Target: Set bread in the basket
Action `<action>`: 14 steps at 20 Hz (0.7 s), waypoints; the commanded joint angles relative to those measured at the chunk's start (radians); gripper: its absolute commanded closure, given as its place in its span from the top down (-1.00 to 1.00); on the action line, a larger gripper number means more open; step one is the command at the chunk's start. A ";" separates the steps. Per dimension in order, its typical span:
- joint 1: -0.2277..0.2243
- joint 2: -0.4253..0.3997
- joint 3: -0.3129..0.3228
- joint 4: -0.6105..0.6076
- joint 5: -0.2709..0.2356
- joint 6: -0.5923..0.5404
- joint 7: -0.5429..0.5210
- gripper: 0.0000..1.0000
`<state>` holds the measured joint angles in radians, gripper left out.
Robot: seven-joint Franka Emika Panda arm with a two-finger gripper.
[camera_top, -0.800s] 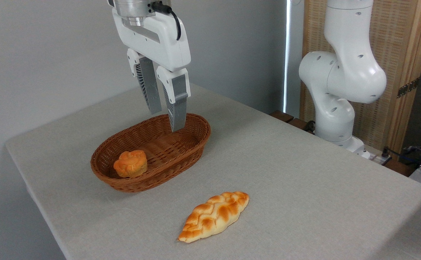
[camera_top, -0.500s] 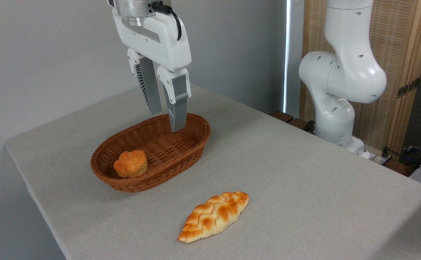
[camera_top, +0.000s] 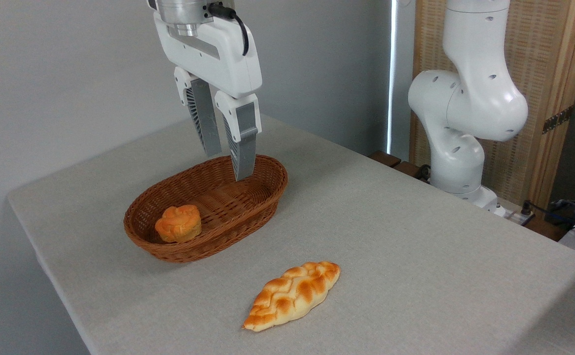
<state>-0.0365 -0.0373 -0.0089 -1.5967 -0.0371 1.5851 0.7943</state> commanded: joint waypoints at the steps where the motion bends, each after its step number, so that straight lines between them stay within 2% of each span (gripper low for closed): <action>1: -0.008 -0.009 0.007 0.000 0.008 -0.028 -0.023 1.00; 11: -0.008 -0.010 0.006 -0.017 0.008 -0.030 -0.053 1.00; 14: -0.008 -0.029 0.006 -0.060 0.011 -0.030 -0.053 1.00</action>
<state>-0.0365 -0.0371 -0.0089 -1.6145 -0.0371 1.5844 0.7615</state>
